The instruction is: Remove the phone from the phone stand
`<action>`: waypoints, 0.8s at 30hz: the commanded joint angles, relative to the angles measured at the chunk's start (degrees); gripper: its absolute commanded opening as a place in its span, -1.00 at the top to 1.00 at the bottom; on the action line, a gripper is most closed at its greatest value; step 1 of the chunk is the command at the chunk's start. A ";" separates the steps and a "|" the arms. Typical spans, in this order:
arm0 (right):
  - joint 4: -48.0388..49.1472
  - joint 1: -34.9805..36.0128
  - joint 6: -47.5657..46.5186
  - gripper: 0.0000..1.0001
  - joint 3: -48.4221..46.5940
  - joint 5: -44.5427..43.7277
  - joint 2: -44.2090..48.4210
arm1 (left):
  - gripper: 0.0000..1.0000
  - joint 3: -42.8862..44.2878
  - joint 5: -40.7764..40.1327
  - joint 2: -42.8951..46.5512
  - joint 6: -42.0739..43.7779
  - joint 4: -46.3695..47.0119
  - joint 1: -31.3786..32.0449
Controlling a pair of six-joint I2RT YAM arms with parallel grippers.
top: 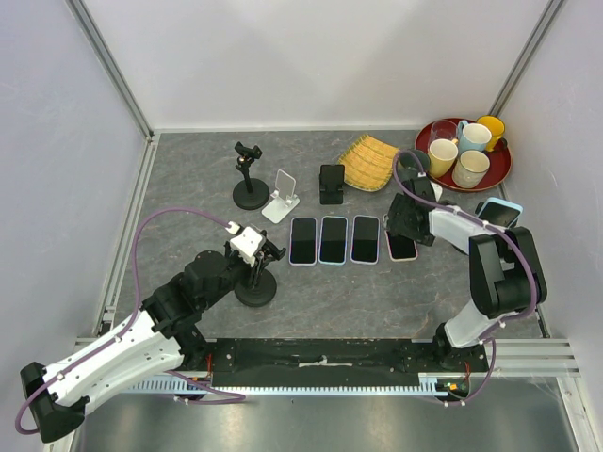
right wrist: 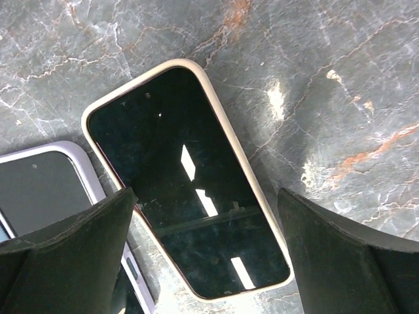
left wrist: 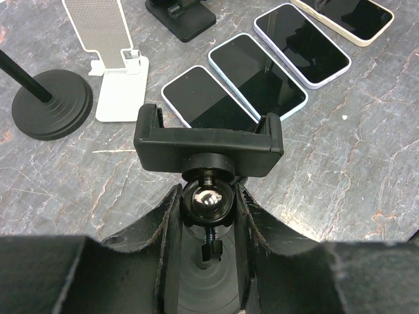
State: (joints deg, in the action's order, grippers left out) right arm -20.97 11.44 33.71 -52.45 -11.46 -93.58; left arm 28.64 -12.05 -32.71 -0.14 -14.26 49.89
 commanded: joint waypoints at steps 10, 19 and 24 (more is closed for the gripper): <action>4.54 -0.19 0.91 -0.96 7.71 15.06 9.20 | 0.96 2.38 -0.51 0.72 2.07 5.38 -0.14; 2.61 -0.10 0.31 -0.96 9.03 12.00 16.58 | 0.96 1.68 -2.53 0.37 1.99 6.44 -0.23; 1.81 -0.10 -3.47 -0.97 7.80 10.76 24.40 | 0.96 0.98 -5.52 0.10 2.43 9.68 -1.02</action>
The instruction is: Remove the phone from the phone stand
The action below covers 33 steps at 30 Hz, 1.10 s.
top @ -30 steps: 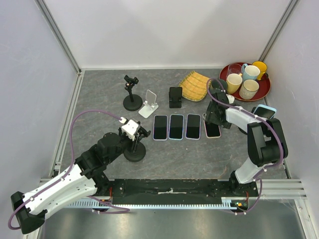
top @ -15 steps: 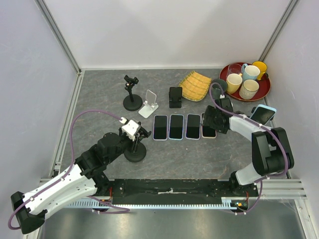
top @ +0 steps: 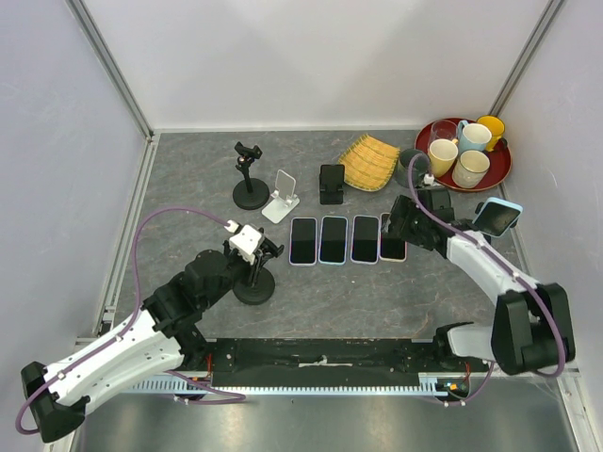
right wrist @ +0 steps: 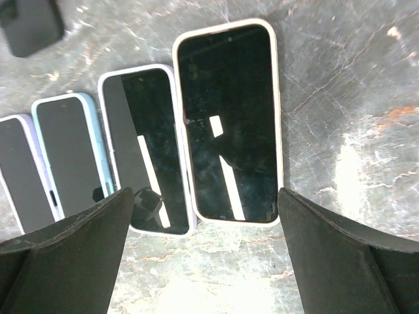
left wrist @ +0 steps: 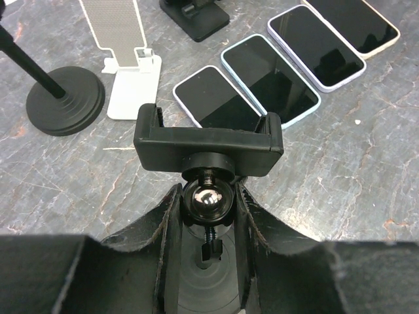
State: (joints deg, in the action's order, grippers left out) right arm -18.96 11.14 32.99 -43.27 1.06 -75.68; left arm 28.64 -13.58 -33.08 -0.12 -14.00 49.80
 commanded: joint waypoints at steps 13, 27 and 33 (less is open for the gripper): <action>9.29 4.32 -9.09 -0.96 5.29 4.83 29.80 | 0.96 0.45 11.91 -11.11 -9.45 30.40 -35.87; 9.82 16.10 -13.30 -0.96 8.64 -4.48 37.97 | 0.96 14.66 9.10 -45.12 -1.22 54.68 -47.43; 10.35 16.99 -13.74 -0.96 9.43 -5.72 38.68 | 0.96 22.67 9.19 -55.50 2.75 56.54 -48.75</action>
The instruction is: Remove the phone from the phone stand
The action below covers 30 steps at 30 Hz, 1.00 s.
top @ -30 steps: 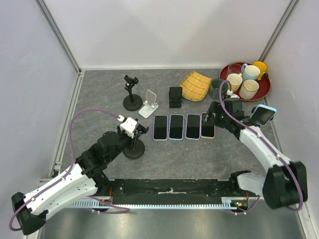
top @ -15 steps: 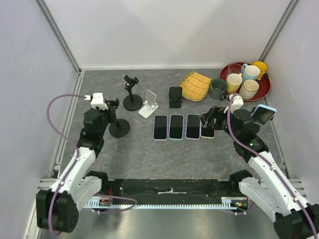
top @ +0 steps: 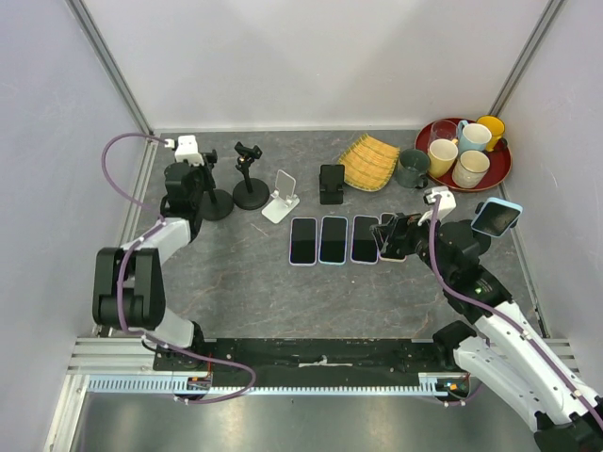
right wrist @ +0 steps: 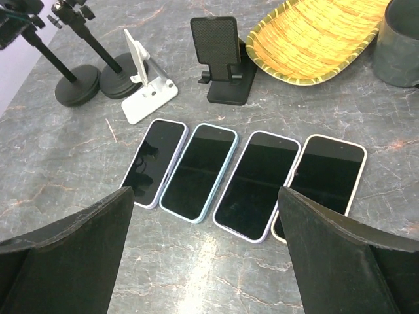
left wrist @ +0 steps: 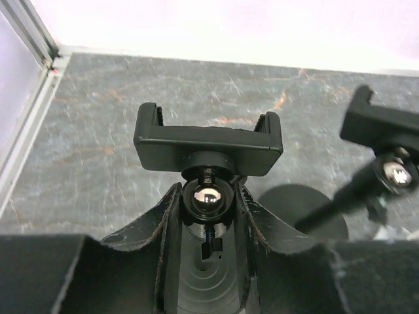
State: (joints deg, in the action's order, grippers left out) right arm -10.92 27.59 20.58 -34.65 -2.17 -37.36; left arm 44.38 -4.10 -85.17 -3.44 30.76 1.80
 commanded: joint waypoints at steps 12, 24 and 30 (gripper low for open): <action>3.10 0.62 -1.59 -0.96 0.82 -2.39 0.27 | 0.40 5.81 -0.91 -6.07 9.33 16.17 -1.01; -2.35 0.71 -1.68 -0.96 -4.63 -1.52 0.36 | -0.21 0.89 -2.05 1.40 7.22 13.98 -1.54; -7.71 0.62 -1.42 -0.96 -8.76 -4.84 -0.25 | -0.66 -2.02 -1.45 8.25 5.21 10.56 -1.54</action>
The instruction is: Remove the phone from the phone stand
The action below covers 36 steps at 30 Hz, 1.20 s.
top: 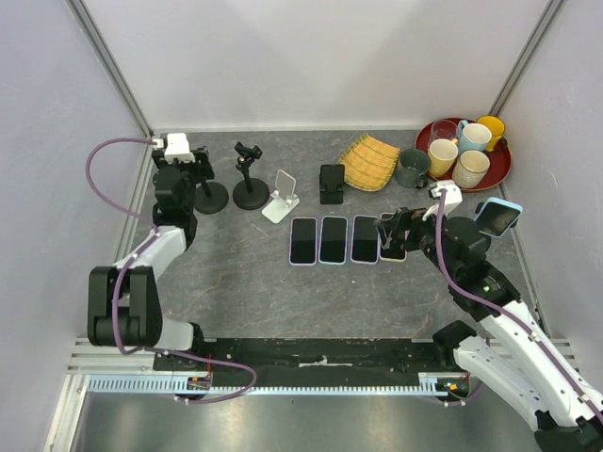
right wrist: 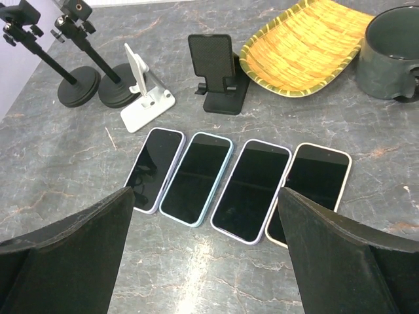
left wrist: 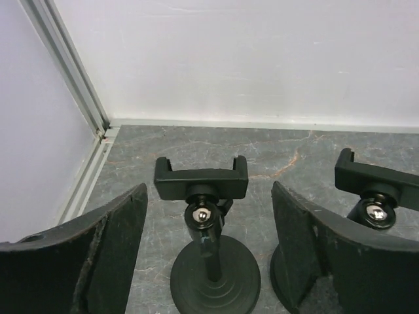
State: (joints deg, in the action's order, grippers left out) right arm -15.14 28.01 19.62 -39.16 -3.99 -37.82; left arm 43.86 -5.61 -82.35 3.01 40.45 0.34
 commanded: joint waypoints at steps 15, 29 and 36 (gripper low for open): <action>-22.30 0.03 2.53 -0.96 -20.51 -36.42 -18.25 | -1.00 -2.45 21.78 43.37 -16.28 -39.55 0.62; -19.15 -12.78 4.90 -0.96 -22.19 -60.26 -21.06 | -1.00 -14.33 12.39 65.55 -6.00 -50.29 16.18; -6.41 -21.85 0.43 -0.96 -17.45 -49.99 -20.36 | -0.99 -15.03 11.94 68.90 -5.29 -51.34 21.01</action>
State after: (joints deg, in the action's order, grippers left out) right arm -30.94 9.74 22.70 -58.76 -59.64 -58.81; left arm 28.99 7.49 -14.76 -5.02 -10.59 19.57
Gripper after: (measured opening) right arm 0.982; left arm 0.994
